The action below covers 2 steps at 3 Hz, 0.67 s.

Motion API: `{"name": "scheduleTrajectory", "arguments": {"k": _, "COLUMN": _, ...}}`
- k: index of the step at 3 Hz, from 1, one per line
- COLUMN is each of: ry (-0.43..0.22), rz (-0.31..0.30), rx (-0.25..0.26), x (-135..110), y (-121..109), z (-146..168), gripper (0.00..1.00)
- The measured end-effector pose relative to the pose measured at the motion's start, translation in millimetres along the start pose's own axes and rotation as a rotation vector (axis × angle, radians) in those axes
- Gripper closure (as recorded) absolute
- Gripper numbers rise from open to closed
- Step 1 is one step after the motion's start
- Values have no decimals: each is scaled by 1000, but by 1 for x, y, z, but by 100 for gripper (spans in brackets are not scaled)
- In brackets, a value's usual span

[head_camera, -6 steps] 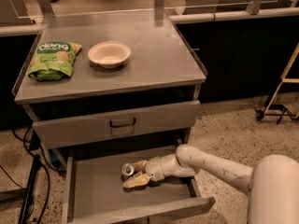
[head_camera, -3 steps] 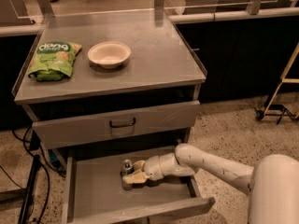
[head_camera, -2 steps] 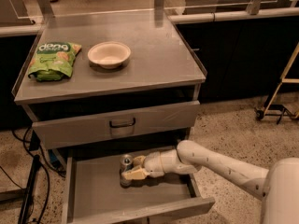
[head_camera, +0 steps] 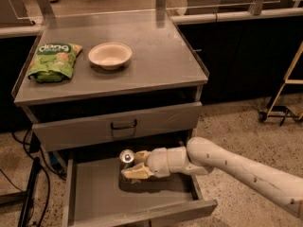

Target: Pick redbull can from middle drawer and place on counter

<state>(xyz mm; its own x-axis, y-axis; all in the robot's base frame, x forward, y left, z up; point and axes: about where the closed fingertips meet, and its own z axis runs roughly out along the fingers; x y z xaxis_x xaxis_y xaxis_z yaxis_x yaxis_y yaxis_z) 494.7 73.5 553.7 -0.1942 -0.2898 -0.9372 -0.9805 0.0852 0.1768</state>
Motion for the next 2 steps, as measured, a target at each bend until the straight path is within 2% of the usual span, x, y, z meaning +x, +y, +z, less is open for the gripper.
{"name": "scheduleTrajectory", "arguments": {"k": 1, "ry": 2, "rz": -16, "rx": 6, "x": -9, "y": 7, "z": -6, "gripper": 100}}
{"name": "scheduleTrajectory", "arguments": {"k": 2, "ry": 52, "rz": -13, "rx": 11, "x": -20, "y": 11, "z": -9, "gripper": 100}}
